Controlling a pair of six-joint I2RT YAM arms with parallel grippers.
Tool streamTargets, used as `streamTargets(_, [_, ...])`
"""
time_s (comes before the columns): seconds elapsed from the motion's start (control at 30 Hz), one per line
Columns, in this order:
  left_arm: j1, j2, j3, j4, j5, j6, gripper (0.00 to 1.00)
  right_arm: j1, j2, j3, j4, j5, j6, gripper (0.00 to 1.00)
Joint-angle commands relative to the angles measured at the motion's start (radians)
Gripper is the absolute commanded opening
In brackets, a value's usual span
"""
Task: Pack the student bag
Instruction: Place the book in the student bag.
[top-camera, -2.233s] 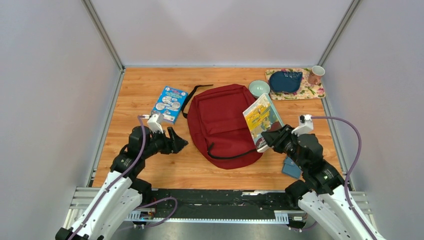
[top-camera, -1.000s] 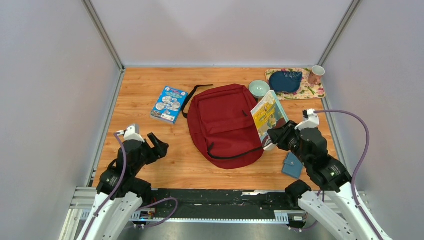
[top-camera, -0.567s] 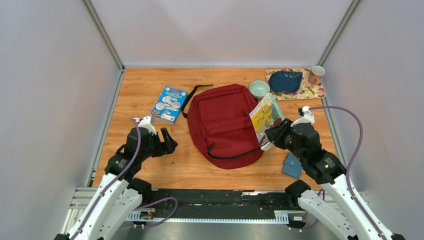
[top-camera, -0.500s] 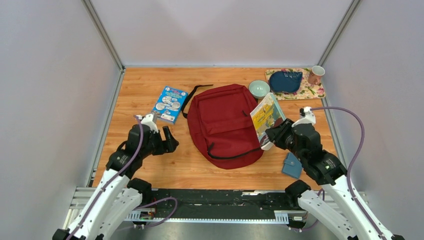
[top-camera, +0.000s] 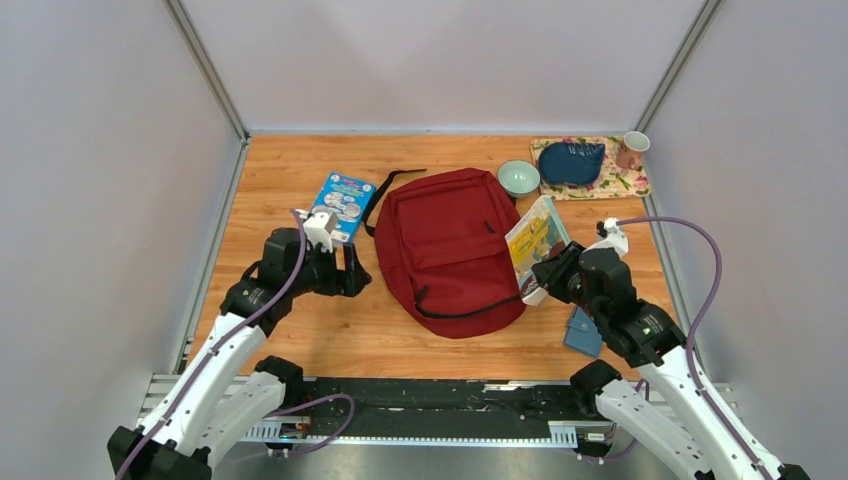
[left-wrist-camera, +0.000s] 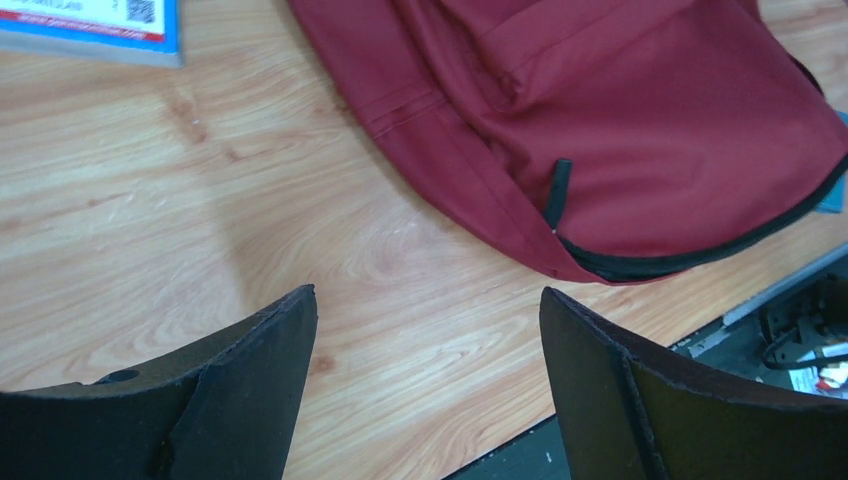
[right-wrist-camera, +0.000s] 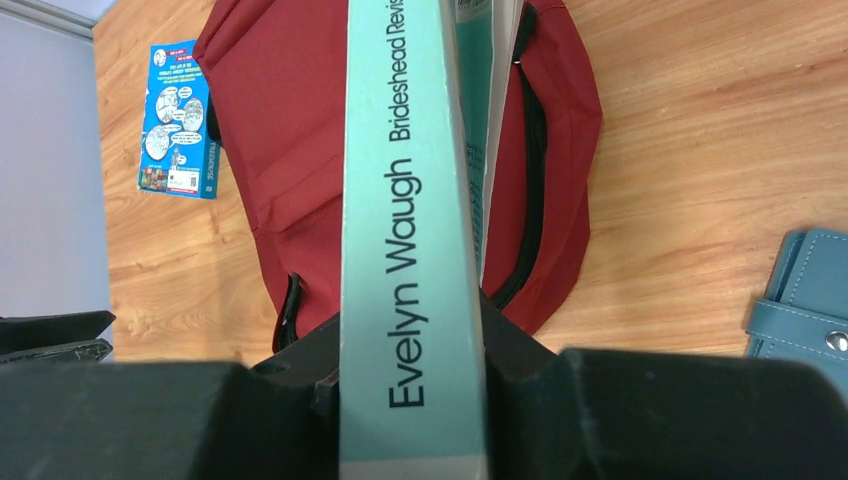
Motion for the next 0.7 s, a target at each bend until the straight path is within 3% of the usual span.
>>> streamTargets(0.0, [-0.011, 0.014, -0.034, 0.166, 0.132, 0.031, 0.89, -0.005, -0.006, 0.031, 0.122, 0.009, -0.004, 0.0])
streamTargets(0.17, [-0.129, 0.084, 0.003, 0.211, 0.088, 0.073, 0.89, -0.007, 0.035, 0.044, 0.129, -0.038, -0.015, 0.0])
streamTargets(0.33, [-0.319, 0.193, 0.084, 0.235, 0.025, 0.144, 0.89, -0.007, 0.015, 0.043, 0.129, -0.009, -0.004, 0.0])
streamTargets(0.67, [-0.577, 0.586, 0.354, 0.292, 0.008, 0.282, 0.87, -0.027, -0.111, 0.069, -0.041, 0.081, -0.034, 0.0])
